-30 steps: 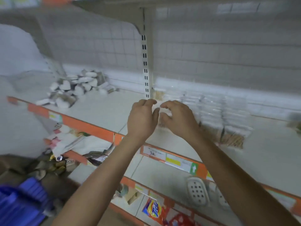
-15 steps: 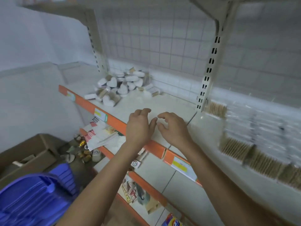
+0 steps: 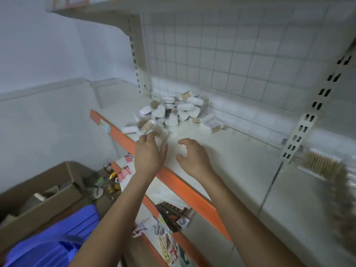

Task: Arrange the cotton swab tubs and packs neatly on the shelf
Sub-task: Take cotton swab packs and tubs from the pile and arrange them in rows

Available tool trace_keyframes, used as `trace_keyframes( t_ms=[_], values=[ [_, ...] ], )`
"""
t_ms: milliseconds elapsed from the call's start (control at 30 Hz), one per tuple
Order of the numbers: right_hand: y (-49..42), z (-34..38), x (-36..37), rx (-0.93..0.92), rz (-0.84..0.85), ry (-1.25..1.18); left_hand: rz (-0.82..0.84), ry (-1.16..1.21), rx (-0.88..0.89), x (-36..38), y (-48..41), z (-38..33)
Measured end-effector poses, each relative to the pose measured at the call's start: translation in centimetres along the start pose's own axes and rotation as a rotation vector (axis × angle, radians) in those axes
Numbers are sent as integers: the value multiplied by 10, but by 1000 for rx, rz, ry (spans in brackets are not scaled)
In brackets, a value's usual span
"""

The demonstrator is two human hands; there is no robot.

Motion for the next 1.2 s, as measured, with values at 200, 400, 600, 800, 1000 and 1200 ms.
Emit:
trace_keyframes(
  t_ms=[200, 400, 600, 800, 1000, 1200],
  values=[
    [-52, 35, 50, 46, -28, 11, 5, -24, 40, 6, -48, 51],
    [-86, 42, 88, 93, -77, 79, -72, -51, 167, 22, -73, 78],
    [-94, 38, 83, 112, -150, 81, -37, -45, 168, 37, -71, 90],
    [-83, 31, 58, 171, -233, -114, -86, 122, 259, 29, -68, 65],
    [-50, 14, 14, 232, -314, -353, -71, 441, 313, 24, -64, 24],
    [-17, -20, -22, 249, -435, -156, 41, 670, 341, 40, -43, -33]
  ],
)
Point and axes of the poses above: each hand's wrist, its own y-axis away from the middle knuckle, its own x-axis out of the palm, z = x × y, the point moved 2 cm from there along -y, towards the middle knuckle, and after that the axes turned 13 degrees about x, right-handed, at the moved point
